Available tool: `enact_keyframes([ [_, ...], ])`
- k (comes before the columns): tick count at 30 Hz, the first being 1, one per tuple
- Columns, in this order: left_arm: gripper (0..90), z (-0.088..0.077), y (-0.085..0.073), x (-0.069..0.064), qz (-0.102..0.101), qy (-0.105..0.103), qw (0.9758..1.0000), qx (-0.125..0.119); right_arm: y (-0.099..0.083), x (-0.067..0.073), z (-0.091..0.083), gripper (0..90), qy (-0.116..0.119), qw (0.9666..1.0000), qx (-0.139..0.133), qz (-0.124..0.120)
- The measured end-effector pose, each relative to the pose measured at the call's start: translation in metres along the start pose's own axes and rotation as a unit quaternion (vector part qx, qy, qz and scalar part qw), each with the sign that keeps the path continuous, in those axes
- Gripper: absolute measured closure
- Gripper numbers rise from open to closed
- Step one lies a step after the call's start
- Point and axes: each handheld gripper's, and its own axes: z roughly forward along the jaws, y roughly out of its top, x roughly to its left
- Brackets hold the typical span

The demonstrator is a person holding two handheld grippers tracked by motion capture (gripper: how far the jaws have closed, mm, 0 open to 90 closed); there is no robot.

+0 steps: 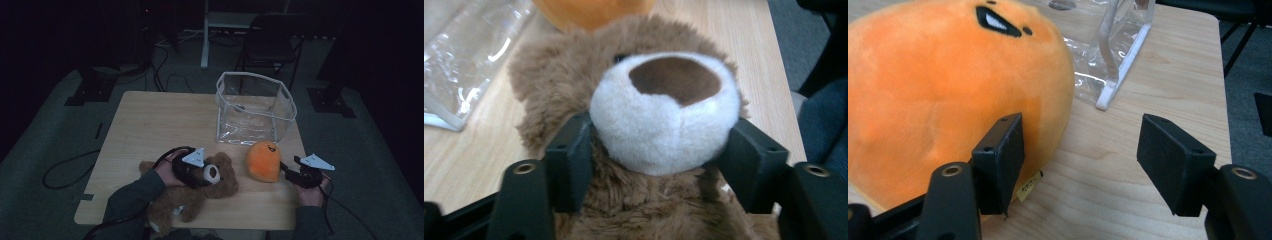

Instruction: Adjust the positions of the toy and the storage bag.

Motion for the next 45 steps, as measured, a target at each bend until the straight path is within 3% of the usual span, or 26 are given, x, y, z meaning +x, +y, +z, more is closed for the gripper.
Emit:
enact_keyframes([
  [2,28.0,-0.008,0.000,0.002,-0.015,-0.002,0.9995,-0.026,-0.001,0.000,0.000,34.0,-0.001,1.0000,0.000,-0.001],
  [4,27.1,-0.020,0.002,0.004,-0.022,0.010,0.9983,-0.054,-0.001,-0.001,-0.001,34.0,-0.002,1.0000,0.000,0.002],
  [8,27.3,-0.040,0.003,0.017,-0.062,0.048,0.9921,-0.098,-0.003,-0.002,-0.001,34.2,-0.004,1.0000,-0.002,0.006],
  [12,31.9,-0.047,0.001,0.028,-0.098,0.107,0.9829,-0.113,-0.005,-0.003,-0.001,34.7,-0.011,0.9999,0.000,0.010],
  [13,31.9,-0.047,0.001,0.030,-0.102,0.114,0.9815,-0.115,-0.005,-0.003,0.000,35.1,-0.013,0.9998,0.002,0.011],
  [15,32.0,-0.048,0.002,0.035,-0.118,0.142,0.9752,-0.122,-0.007,-0.004,0.002,36.7,-0.013,0.9998,0.005,0.013],
  [17,32.1,-0.049,0.004,0.042,-0.134,0.157,0.9691,-0.135,-0.008,-0.005,0.003,38.7,-0.016,0.9998,0.007,0.014],
  [20,33.9,-0.051,0.009,0.053,-0.152,0.165,0.9632,-0.148,-0.010,-0.005,0.004,41.9,-0.018,0.9997,0.005,0.019],
  [23,34.8,-0.050,0.019,0.064,-0.161,0.166,0.9603,-0.157,-0.011,-0.007,0.004,44.0,-0.015,0.9996,0.004,0.022],
  [34,38.0,-0.030,0.048,0.099,-0.182,0.159,0.9550,-0.172,-0.014,-0.008,0.004,46.4,-0.016,0.9995,0.009,0.025],
  [40,47.2,-0.014,0.058,0.115,-0.197,0.159,0.9532,-0.166,-0.014,-0.008,0.005,46.4,-0.017,0.9996,0.011,0.022],
  [42,50.6,-0.009,0.061,0.119,-0.199,0.159,0.9539,-0.160,-0.015,-0.008,0.005,46.3,-0.017,0.9996,0.011,0.022],
  [45,54.0,0.000,0.066,0.125,-0.208,0.173,0.9508,-0.151,-0.015,-0.008,0.004,46.3,-0.017,0.9996,0.011,0.022],
])
